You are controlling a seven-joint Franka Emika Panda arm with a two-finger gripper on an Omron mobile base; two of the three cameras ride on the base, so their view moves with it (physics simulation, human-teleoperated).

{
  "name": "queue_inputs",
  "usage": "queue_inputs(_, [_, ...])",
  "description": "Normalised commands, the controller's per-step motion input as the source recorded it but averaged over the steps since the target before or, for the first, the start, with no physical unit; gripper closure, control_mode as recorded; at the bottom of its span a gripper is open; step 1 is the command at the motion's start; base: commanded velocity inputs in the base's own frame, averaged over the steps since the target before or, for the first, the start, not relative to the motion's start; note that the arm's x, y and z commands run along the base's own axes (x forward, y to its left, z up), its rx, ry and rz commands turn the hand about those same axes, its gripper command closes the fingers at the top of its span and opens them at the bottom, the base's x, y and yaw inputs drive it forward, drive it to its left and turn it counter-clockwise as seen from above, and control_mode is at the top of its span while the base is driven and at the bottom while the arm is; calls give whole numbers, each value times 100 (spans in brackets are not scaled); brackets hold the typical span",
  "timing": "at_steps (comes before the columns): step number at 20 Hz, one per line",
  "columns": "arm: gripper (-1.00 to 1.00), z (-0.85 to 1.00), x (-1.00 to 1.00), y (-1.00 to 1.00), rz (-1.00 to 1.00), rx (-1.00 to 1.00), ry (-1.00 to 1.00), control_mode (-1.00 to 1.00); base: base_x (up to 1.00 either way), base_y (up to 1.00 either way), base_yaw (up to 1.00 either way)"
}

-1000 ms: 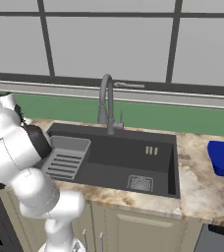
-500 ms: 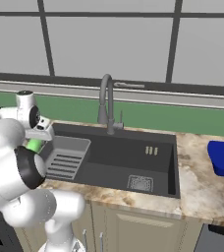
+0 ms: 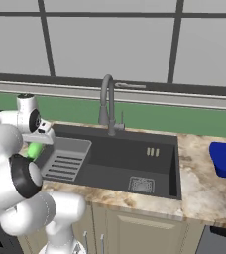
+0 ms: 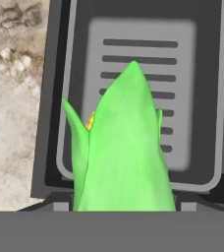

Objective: Pick up all produce items and place them in the sink. Turn on the sink faucet to wash them. Then turn the sink off and put them in the tray.

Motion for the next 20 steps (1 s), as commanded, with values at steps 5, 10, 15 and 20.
queue_inputs(5, [100, 0, 0, 0, 0, 0, 0, 100, -13, -38, 0])
queue_inputs(10, [100, 0, 0, 0, 0, 0, 0, 100, 0, -58, 0])
queue_inputs(15, [100, 0, 0, 0, 0, 0, 0, 100, -36, -65, -1])
queue_inputs(20, [100, 0, 0, 0, 0, 0, 0, 100, -22, -77, -2])
